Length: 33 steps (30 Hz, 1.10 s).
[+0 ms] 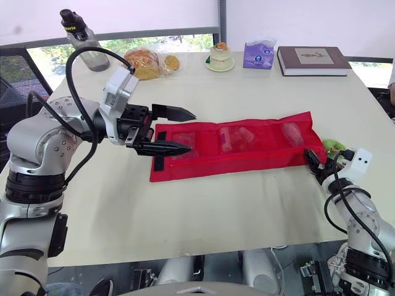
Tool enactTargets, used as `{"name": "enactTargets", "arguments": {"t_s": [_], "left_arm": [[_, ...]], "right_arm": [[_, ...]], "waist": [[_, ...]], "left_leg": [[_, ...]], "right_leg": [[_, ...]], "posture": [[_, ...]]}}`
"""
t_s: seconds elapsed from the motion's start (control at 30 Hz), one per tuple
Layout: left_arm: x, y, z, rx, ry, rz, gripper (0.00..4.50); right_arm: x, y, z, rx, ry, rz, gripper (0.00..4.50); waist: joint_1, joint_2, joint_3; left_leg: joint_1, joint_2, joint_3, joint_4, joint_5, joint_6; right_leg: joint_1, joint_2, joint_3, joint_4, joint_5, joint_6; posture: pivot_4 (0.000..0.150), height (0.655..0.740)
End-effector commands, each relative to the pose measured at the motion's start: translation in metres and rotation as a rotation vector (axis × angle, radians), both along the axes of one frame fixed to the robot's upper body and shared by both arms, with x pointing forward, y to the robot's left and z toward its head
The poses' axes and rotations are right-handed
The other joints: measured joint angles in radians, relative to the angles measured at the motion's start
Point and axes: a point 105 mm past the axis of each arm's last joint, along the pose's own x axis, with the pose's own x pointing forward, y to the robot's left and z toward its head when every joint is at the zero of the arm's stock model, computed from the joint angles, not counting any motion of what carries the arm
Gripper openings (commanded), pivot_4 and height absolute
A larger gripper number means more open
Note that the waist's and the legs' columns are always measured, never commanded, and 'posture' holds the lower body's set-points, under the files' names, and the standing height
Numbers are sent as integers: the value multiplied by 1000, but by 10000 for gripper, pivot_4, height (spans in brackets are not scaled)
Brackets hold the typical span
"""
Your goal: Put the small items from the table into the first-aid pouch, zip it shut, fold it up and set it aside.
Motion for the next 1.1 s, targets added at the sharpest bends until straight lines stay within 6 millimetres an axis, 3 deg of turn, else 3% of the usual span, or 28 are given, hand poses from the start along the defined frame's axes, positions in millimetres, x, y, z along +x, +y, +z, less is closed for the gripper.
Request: {"name": "enactTargets", "arguments": {"t_s": [0.03,0.13,0.23,0.37,0.5,0.63,0.8,0.83,0.9,0.97,1.1], "left_arm": [[-6,-6,11,4,-53,-29,45000],[-5,-6,10,16,-54,-14,45000],[-5,-6,11,15,-54,-11,45000],[-2,-7,12,15,-69,4,45000],[5,-9,15,9,-85,41,45000],[14,-10,16,5,-94,61,45000],[16,-11,15,-2,-102,51,45000],[17,-11,15,-5,-103,50,45000],[18,-11,14,-7,-104,47,45000],[18,-11,13,-8,-106,43,45000],[18,-12,12,-11,-108,35,45000]], "right_arm": [[3,6,8,73,-59,26,32765],[3,5,7,99,-77,19,18695],[3,6,12,125,-112,21,1630],[0,1,31,196,-194,-7,1630],[-11,-7,44,149,-224,5,1630],[-37,-30,70,-2,-250,38,1630],[-58,-40,98,-210,-253,128,1630],[-60,-33,109,-323,-262,184,1630],[-58,4,116,-578,-231,388,1630],[-57,37,103,-774,-179,580,1630],[-50,74,75,-999,-160,809,1630]], "waist": [[1,0,0],[0,0,0],[1,0,0],[3,0,0],[5,1,1],[16,4,2],[11,4,2],[4,5,2],[2,7,3],[-6,9,5],[2,3,4]], "left_leg": [[0,0,0,0,0,0],[0,0,0,0,0,0],[0,0,0,0,0,0],[0,0,0,2,0,0],[0,0,-1,3,0,0],[-2,-2,-1,4,0,0],[-1,-1,-1,4,0,0],[-1,-1,-1,4,0,0],[0,-1,-1,6,0,0],[1,-1,2,9,0,0],[0,2,-4,11,0,0]], "right_leg": [[0,0,0,0,0,0],[0,0,0,1,0,0],[0,0,0,1,0,0],[0,0,0,1,0,0],[0,0,0,3,0,0],[0,-1,0,3,0,0],[1,0,1,3,0,0],[1,0,1,3,0,0],[1,1,1,6,-1,2],[0,1,4,9,-2,4],[1,8,4,10,-3,4]], "posture": [[1500,7400],[1500,7400],[1500,7400],[1500,7400],[1500,7400],[1500,7400],[1500,7400],[1500,7400],[1500,7400],[1500,7400],[1500,7400]]}}
